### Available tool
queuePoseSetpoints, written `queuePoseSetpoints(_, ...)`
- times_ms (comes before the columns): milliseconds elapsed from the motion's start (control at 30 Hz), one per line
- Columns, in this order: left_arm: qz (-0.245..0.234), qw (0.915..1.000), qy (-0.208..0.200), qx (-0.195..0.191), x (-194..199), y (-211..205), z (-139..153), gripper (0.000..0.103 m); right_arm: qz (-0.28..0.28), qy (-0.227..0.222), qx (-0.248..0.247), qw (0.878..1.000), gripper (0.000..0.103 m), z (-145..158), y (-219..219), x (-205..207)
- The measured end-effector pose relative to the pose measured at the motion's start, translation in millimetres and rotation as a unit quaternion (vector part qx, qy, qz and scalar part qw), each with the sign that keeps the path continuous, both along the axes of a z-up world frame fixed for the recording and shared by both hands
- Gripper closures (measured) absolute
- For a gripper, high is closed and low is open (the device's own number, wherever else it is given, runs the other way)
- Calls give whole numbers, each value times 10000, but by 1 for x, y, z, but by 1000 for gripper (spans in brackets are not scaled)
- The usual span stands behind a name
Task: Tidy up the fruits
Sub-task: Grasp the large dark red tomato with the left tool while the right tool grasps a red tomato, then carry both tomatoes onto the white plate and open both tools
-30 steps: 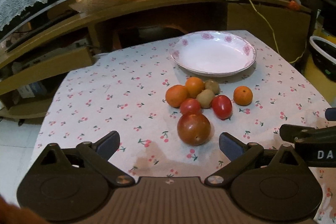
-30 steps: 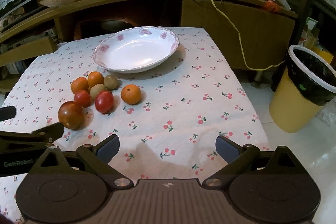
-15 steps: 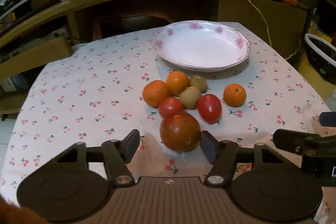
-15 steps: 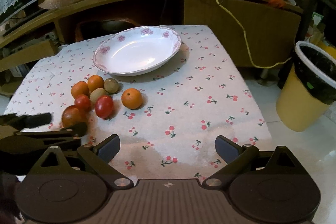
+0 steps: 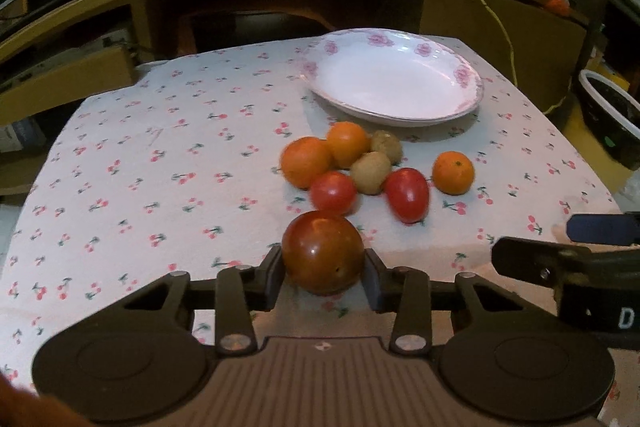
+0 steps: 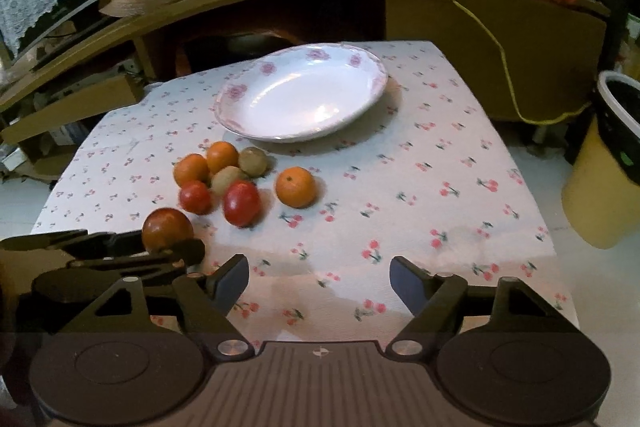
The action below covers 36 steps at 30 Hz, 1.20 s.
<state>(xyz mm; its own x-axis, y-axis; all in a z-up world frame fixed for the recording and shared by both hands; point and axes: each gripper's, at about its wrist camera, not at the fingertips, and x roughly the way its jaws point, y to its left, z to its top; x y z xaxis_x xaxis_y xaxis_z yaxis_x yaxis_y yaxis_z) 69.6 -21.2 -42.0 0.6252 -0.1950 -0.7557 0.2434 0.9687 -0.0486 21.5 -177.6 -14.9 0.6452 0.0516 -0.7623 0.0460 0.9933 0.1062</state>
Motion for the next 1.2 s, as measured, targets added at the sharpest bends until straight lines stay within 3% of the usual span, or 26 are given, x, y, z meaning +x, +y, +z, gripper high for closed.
queuePoseSetpoints(400, 6, 9999, 104, -21, -5, 23, -2, 58, 717, -48, 407, 9966, 46, -11, 29, 36)
queuePoseSetpoints(667, -106, 9999, 35, 35, -8, 23, -4, 57, 844, 43, 412, 9956, 61, -22, 36, 57)
queuePoseSetpoints(800, -151, 9999, -20, 45, -8, 23, -5, 56, 963, 14, 311, 9949, 63, -24, 41, 63)
queuePoseSetpoints(900, -141, 9999, -12, 27, -7, 24, -5, 56, 992, 8, 130, 9950, 73, -24, 43, 64)
queuePoseSetpoints(1200, -59, 10000, 29, -45, -7, 24, 4, 58, 1004, 97, 132, 9948, 74, -17, 35, 53)
